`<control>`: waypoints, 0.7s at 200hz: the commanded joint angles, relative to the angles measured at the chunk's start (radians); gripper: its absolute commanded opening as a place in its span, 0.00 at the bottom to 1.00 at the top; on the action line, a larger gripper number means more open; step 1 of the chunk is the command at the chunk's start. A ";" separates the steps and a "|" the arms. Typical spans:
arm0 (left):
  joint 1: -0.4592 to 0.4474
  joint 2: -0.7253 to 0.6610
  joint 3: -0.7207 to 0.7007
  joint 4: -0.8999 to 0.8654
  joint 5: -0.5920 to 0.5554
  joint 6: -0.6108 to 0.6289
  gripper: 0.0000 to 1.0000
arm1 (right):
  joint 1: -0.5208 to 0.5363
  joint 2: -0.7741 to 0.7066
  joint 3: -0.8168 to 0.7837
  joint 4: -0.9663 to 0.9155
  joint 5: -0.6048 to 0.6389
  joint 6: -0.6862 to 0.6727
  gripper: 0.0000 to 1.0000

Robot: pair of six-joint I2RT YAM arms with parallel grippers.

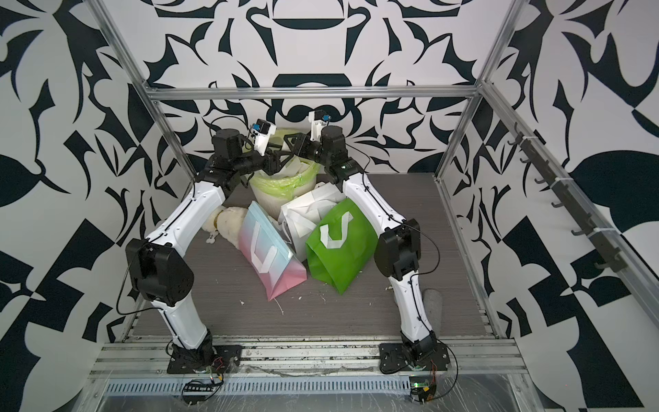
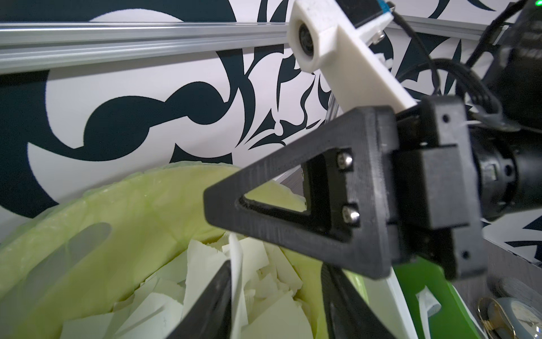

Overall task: Shred takeout receipts and throw away
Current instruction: Place the takeout receipt in the trash bin.

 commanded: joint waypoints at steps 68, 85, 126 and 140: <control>0.002 -0.051 -0.003 0.060 -0.060 0.031 0.53 | 0.035 -0.025 0.083 -0.195 0.114 -0.253 0.22; 0.002 -0.063 -0.026 0.084 -0.051 0.034 0.53 | 0.033 -0.034 0.083 -0.188 0.116 -0.256 0.22; 0.002 -0.079 -0.055 0.073 -0.037 0.098 0.56 | 0.033 -0.112 -0.007 -0.076 0.053 -0.268 0.30; 0.002 -0.090 -0.069 0.076 -0.038 0.117 0.58 | 0.033 -0.153 -0.062 -0.034 0.047 -0.288 0.31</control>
